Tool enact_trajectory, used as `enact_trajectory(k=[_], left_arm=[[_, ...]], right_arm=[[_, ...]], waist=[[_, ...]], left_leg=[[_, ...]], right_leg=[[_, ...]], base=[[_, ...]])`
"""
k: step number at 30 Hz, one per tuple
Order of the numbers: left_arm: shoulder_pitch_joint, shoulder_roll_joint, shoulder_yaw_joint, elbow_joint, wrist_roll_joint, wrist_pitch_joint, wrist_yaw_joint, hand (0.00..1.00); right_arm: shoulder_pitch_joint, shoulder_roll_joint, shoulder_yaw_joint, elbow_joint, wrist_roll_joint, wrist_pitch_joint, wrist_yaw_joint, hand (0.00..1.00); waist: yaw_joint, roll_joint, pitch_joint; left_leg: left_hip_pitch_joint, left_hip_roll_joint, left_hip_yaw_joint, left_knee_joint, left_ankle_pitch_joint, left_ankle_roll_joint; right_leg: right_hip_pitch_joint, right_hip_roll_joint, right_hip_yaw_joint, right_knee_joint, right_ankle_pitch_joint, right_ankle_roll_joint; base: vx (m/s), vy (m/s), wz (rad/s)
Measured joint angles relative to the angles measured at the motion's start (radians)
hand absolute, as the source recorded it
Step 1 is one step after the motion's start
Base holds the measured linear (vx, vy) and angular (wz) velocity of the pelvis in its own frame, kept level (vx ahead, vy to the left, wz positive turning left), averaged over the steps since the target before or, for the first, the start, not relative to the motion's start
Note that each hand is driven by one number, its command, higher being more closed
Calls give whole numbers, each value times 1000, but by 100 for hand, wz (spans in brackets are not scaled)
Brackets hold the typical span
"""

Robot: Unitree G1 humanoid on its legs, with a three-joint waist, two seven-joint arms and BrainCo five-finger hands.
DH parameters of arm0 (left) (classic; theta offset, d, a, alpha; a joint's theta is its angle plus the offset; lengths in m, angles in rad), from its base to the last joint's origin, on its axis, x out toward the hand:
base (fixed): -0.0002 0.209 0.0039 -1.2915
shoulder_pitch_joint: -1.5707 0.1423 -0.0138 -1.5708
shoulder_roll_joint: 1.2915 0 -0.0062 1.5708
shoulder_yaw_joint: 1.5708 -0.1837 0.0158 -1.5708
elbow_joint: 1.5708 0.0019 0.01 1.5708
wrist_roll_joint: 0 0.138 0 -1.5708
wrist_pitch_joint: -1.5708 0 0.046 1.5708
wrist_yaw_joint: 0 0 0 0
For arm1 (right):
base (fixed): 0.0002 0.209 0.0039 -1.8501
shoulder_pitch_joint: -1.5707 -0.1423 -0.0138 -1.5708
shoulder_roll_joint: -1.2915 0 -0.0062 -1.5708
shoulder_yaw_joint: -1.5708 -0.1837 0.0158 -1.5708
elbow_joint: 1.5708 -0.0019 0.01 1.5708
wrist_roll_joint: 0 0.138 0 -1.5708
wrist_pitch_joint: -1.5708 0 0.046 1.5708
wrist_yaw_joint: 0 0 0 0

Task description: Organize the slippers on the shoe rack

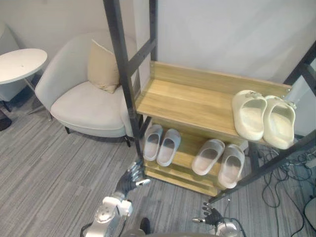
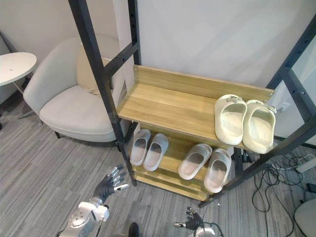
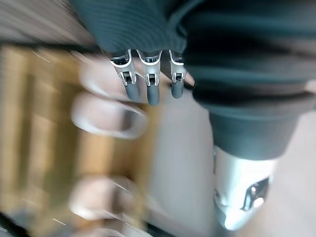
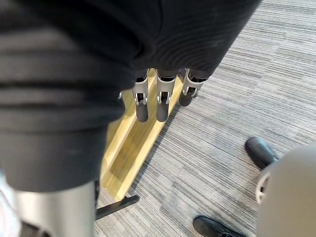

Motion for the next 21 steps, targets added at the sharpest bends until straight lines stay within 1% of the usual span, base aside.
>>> enact_trajectory(k=[2, 5, 8, 12, 14, 16, 17, 18, 19, 20, 21], left_arm=[[-1, -21, 39, 111, 55, 0, 22, 0], [-3, -30, 85, 242, 108, 0, 50, 0], [-4, -38, 132, 335, 157, 2, 82, 0], [-4, -53, 185, 381, 189, 2, 107, 0], [-5, -60, 197, 406, 204, 2, 123, 0], [-11, -60, 205, 423, 204, 2, 129, 0], [-15, -61, 217, 433, 204, 2, 134, 0], [-18, -62, 230, 443, 204, 2, 143, 0], [-19, -59, 235, 451, 203, 2, 145, 0], [-23, -52, 236, 463, 203, 3, 151, 0], [-23, -49, 235, 468, 203, 3, 157, 0]], right_arm=[[-1, 3, 0, 0, -1, -1, 0, 0], [-2, 9, -1, 0, -1, -1, -1, 0], [-5, 9, -2, 0, -2, -1, -6, 0], [-19, 16, -4, 0, -2, -1, -13, 0], [-21, 31, -5, 0, -2, -1, -25, 0], [-22, 44, -4, 0, -2, -1, -28, 0], [-26, 49, -4, 0, -2, -1, -28, 0], [-32, 53, -3, 0, -4, 0, -29, 0], [-38, 58, -1, 1, -11, 0, -31, 0], [-48, 70, 1, 1, -23, 0, -33, 0], [-53, 75, 4, 3, -31, 0, -33, 0]], waist=[[0, -4, -3], [-1, -7, -5], [0, -9, -5], [1, -10, -3], [2, -14, -2], [3, -19, 2], [3, -19, 5], [3, -23, 13], [4, -31, 20], [5, -45, 30], [6, -47, 31]], left_leg=[[3, 1, 9, -1, -3, -3], [3, 5, 15, -1, -5, -6], [6, 8, 27, -1, -8, -10], [15, 9, 33, -2, -14, -10], [17, 8, 32, -2, -17, -10], [16, 7, 29, -2, -20, -9], [19, 7, 26, -1, -28, 0], [25, 6, 25, -1, -34, 2], [30, 1, 24, -1, -39, 4], [41, -7, 16, -1, -44, 4], [43, -7, 14, -1, -45, 4]], right_leg=[[0, 1, 9, -3, -1, 1], [0, 5, 15, -6, -1, 1], [0, 7, 25, -6, 0, 0], [1, 8, 30, -6, -3, 5], [2, 7, 29, -6, -11, 14], [3, 4, 21, 2, -18, 14], [-3, -7, 19, 39, -40, 18], [-20, -31, 19, 109, -76, 21], [-43, -60, 25, 191, -103, 25], [-72, -94, 58, 295, -143, 27], [-84, -102, 79, 330, -148, 27]], base=[[-9, -3, -11], [10, -11, -8], [11, -7, -11], [2, -5, -5], [0, 0, 0], [29, 1, 4], [42, 28, 6], [23, 40, 5], [-6, 48, 5], [-19, 31, 4], [-3, 44, 16]])
